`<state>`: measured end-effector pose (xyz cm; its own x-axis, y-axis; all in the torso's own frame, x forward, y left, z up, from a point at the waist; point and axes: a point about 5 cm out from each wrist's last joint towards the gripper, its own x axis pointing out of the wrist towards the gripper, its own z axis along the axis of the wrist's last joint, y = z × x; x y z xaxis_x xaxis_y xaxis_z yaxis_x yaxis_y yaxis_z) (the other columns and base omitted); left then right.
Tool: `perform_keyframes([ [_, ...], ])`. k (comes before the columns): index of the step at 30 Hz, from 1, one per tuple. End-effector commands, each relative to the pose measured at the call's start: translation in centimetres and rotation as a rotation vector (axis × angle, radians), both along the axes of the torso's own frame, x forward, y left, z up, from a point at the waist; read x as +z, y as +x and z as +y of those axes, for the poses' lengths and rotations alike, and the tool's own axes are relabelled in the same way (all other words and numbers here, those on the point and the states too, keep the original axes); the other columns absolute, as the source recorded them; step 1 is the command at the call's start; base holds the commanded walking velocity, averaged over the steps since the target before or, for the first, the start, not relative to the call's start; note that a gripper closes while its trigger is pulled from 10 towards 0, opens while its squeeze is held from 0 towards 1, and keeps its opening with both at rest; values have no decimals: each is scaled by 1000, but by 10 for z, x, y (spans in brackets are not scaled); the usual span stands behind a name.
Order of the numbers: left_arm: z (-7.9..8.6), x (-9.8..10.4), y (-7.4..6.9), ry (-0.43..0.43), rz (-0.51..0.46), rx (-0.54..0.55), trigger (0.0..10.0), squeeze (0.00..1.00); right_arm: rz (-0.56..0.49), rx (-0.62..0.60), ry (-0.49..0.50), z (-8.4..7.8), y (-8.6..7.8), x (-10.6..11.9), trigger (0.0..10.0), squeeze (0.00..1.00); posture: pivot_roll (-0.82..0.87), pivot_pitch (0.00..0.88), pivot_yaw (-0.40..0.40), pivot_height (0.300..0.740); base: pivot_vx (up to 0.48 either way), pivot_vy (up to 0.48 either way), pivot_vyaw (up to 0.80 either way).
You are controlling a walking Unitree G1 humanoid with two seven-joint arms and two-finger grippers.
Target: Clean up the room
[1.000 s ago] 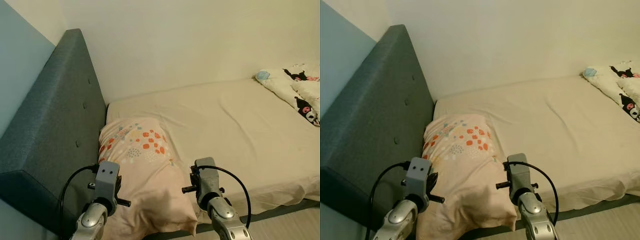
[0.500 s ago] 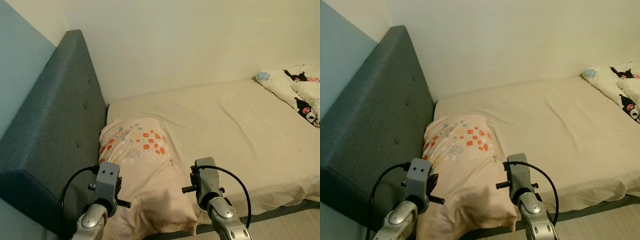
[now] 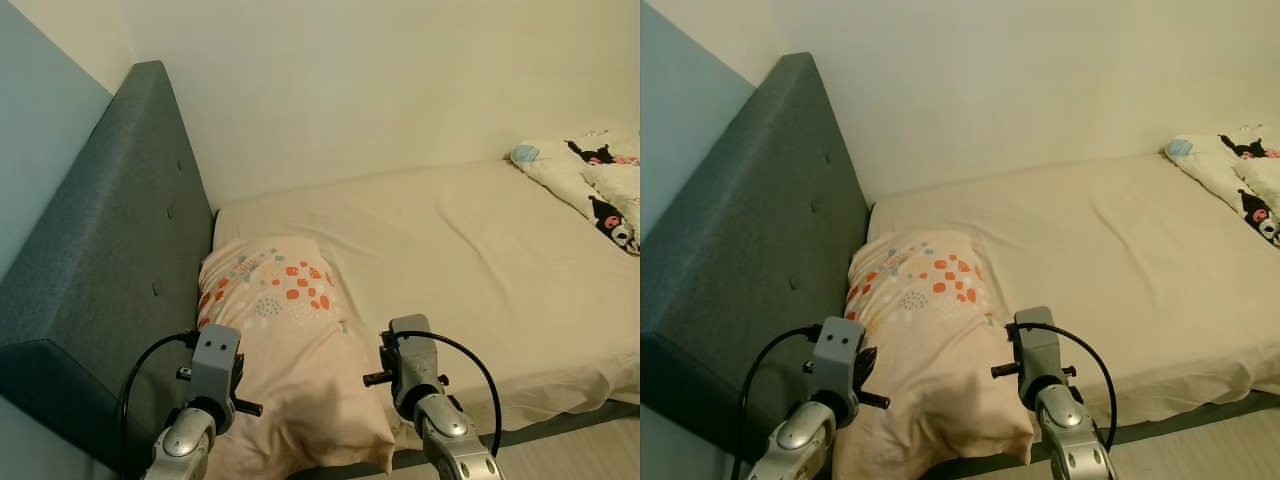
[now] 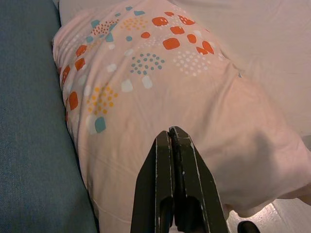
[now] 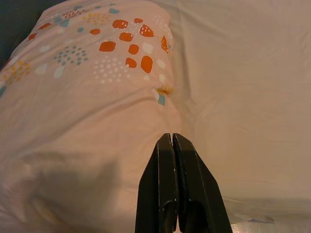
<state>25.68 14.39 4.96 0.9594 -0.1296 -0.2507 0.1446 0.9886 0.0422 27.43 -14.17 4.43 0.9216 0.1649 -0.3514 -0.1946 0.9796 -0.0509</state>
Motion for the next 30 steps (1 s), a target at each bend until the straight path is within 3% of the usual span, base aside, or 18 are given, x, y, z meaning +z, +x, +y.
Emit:
perform_keyframes([
  [1,1,-5,-3,9,27,-3,10000,0,-6,4,13,4,1,2,10000,0,-68,78,48,740,0,0,0],
  [6,1,-4,-2,14,22,-5,10000,0,-2,-2,25,4,2,2,10000,0,-68,80,47,740,0,0,-330],
  [30,0,3,0,15,-39,10,10000,0,-26,15,18,5,5,8,10000,0,-65,90,38,740,0,0,-800],
])
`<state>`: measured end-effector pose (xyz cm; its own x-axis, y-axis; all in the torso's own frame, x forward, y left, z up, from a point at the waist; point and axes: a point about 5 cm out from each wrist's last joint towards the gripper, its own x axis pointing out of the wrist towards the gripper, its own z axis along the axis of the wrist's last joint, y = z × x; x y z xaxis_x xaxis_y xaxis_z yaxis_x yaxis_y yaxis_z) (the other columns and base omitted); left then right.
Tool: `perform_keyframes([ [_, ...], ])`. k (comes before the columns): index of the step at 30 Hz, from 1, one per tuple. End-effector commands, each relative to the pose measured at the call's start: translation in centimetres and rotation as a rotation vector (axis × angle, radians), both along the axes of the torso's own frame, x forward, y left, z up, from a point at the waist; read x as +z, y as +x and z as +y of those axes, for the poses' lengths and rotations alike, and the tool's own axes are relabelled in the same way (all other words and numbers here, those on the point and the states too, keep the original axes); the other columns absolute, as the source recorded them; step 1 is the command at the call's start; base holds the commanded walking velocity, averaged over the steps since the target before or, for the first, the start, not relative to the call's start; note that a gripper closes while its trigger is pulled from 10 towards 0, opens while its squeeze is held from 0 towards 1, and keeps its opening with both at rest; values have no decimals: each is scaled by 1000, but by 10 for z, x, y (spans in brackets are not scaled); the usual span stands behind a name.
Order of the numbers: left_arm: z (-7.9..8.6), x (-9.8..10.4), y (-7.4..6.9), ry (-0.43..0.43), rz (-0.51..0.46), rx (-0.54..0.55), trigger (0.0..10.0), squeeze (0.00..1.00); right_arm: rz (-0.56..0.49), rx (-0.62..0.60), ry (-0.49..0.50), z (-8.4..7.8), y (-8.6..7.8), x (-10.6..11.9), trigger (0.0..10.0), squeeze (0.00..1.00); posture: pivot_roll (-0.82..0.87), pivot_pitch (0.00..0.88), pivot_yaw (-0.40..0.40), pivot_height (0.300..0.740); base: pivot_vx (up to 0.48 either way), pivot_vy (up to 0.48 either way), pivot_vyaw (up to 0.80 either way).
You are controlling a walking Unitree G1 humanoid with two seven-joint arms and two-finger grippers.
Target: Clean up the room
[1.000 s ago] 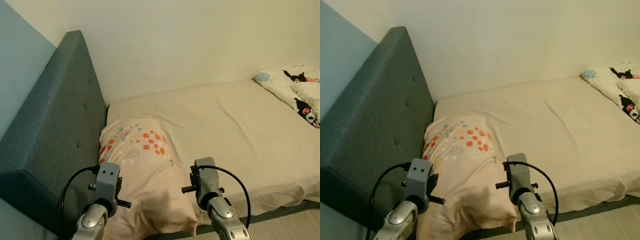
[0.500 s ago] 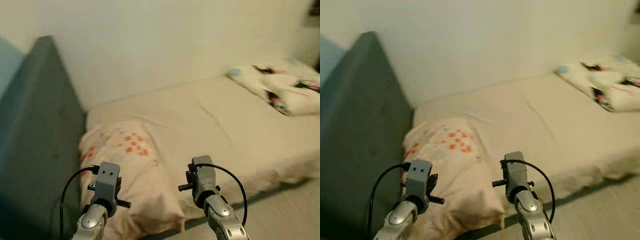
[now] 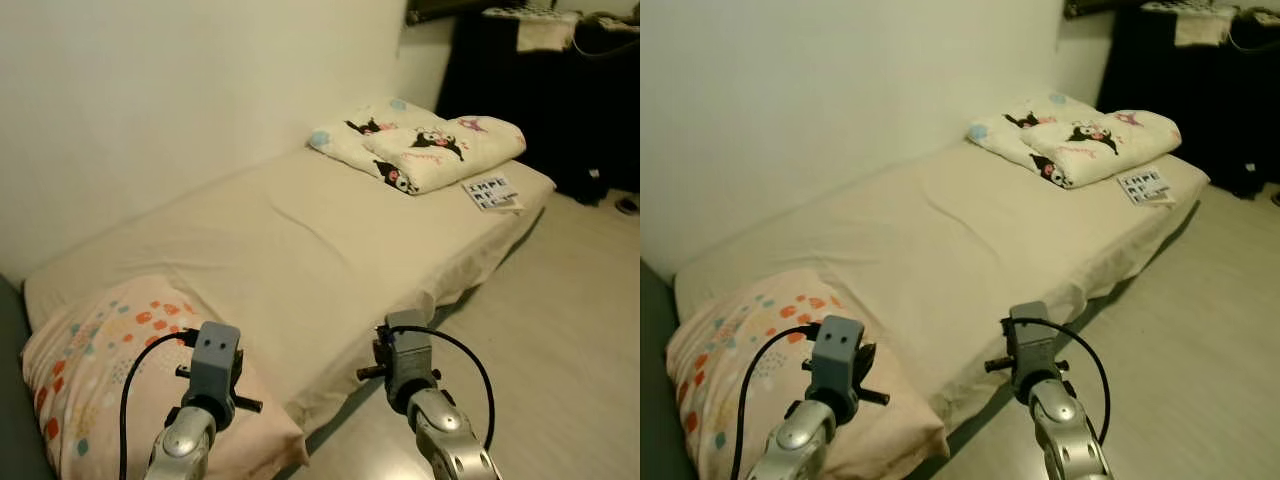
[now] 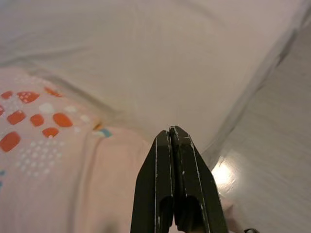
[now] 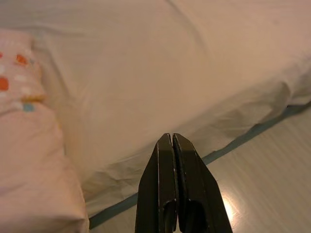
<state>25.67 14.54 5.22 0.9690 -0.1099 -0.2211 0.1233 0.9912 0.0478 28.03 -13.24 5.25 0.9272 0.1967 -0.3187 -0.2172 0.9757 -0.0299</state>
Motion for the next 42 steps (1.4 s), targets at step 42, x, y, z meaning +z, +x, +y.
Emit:
perform_keyframes([
  [42,3,15,7,-43,-81,23,10000,0,-19,-63,-9,-7,1,2,10000,0,-55,88,63,740,0,0,-800],
])
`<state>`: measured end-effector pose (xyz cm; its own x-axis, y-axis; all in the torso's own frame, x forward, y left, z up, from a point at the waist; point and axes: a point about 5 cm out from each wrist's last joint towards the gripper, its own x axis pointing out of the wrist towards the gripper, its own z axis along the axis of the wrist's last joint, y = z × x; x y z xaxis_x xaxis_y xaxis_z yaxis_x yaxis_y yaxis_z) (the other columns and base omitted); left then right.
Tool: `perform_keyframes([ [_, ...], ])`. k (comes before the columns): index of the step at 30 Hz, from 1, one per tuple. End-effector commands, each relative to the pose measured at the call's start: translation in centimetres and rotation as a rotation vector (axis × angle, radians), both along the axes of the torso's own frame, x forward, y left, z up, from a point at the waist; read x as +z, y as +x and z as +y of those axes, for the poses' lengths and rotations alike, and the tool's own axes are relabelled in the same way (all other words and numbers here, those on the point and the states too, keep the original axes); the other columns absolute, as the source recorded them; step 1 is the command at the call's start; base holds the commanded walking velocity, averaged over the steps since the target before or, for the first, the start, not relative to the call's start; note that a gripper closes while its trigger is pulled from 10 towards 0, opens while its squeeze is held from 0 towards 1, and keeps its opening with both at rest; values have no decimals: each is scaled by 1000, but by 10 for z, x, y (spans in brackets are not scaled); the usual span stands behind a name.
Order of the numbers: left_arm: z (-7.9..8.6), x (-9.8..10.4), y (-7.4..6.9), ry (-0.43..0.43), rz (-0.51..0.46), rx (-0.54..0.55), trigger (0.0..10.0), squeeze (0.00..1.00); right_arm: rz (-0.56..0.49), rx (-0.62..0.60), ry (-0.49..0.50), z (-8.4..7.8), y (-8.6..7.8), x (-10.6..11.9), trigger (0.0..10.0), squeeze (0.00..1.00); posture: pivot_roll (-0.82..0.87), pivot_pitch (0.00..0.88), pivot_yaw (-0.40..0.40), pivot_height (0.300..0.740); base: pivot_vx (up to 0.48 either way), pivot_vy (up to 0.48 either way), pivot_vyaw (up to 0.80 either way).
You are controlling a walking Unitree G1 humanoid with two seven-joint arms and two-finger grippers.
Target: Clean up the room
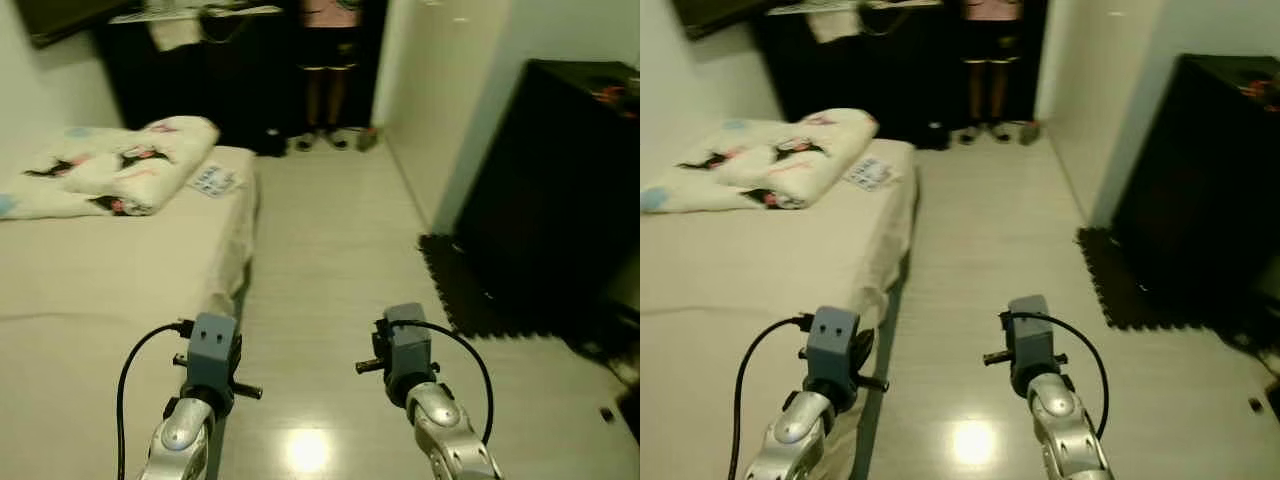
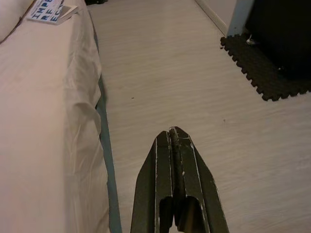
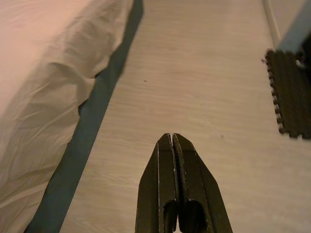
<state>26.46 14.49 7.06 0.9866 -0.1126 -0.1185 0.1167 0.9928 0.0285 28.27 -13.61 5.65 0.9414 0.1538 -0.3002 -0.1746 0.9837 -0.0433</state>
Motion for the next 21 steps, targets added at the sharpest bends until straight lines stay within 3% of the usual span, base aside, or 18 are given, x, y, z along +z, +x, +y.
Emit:
perform_keyframes([
  [1,6,-3,0,-12,22,30,10000,0,2,-25,5,-3,-2,-3,10000,0,-49,86,74,740,0,0,-800],
  [10,23,3,4,-6,12,67,10000,0,5,-41,31,6,-3,-7,10000,0,-27,80,105,740,0,0,-800],
  [16,24,0,1,-46,5,139,10000,0,-2,-1,15,7,2,-4,10000,0,-28,68,41,740,0,0,-752],
  [18,23,-1,0,-49,3,146,10000,0,-4,12,14,7,3,-3,10000,0,-28,68,41,740,0,0,0],
  [21,12,-3,-8,-65,-6,150,10000,0,-17,97,-35,7,10,2,10000,0,-22,59,-43,740,0,0,0],
])
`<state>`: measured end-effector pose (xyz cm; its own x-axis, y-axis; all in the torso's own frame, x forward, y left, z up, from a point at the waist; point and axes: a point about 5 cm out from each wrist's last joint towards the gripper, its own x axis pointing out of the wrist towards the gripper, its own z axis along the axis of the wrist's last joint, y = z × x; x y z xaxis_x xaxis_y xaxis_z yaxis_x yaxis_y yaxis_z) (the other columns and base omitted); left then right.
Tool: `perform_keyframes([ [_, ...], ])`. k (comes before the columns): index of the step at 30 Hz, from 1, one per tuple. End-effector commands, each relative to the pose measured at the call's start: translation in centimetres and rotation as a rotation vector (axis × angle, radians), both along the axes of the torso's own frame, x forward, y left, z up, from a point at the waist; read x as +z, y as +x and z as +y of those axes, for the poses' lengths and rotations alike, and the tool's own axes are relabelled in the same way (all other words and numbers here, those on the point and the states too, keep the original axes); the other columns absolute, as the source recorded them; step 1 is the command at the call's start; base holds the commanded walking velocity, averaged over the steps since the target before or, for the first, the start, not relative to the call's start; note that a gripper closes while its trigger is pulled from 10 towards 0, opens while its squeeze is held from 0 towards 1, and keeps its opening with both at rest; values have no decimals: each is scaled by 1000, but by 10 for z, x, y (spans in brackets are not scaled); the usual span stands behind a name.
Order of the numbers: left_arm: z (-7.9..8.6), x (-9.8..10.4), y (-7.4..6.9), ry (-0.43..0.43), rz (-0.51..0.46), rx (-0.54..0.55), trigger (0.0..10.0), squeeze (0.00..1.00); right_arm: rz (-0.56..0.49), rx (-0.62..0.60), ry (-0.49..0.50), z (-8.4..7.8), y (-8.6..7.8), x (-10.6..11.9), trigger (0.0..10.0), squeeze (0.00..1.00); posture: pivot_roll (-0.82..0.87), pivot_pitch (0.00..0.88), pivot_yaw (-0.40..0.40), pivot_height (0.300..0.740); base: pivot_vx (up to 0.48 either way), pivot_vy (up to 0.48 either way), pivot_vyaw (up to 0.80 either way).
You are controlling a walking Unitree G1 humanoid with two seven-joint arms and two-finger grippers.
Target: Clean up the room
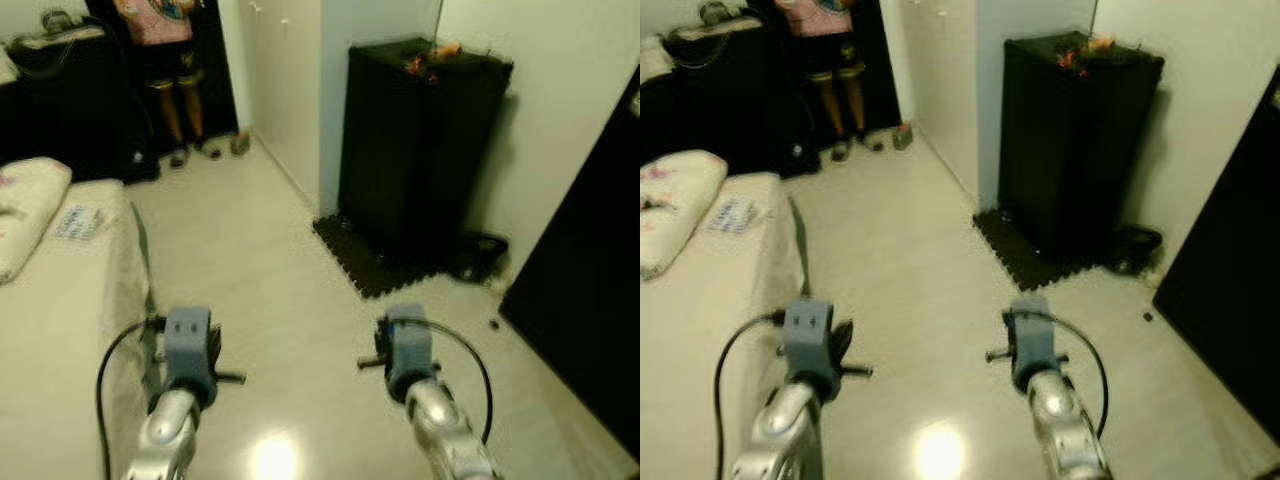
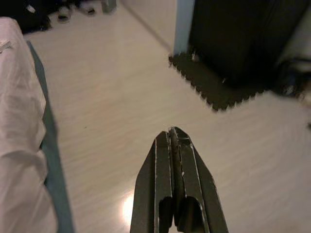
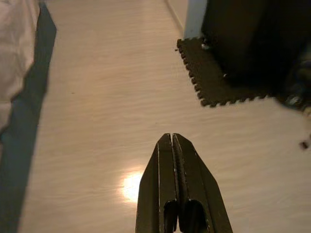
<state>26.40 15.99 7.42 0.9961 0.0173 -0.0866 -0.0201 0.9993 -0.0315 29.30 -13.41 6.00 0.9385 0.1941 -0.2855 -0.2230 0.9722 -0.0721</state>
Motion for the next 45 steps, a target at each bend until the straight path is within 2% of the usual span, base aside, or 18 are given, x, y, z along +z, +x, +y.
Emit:
perform_keyframes([
  [1,-3,-7,-7,-6,24,12,10000,0,4,46,-10,5,0,-2,10000,0,-22,59,-43,740,0,0,0],
  [5,-7,-8,-11,-1,19,19,10000,0,-1,79,-18,6,4,0,10000,0,-15,57,-59,740,0,0,0],
  [13,-3,-8,-10,7,24,36,10000,0,-2,87,-11,10,4,-1,10000,0,-8,53,-57,740,0,0,0],
  [19,-3,-8,-9,10,28,30,10000,0,-12,126,-44,13,5,-1,10000,0,-16,57,-44,740,0,0,0],
  [35,-7,-5,-2,-8,27,12,10000,0,-13,129,-40,10,-2,-3,10000,0,-37,70,-9,740,0,0,800],
  [45,-7,-3,-2,-25,14,3,10000,0,-16,113,-17,9,-1,-2,10000,0,-34,69,-11,740,0,0,0],
])
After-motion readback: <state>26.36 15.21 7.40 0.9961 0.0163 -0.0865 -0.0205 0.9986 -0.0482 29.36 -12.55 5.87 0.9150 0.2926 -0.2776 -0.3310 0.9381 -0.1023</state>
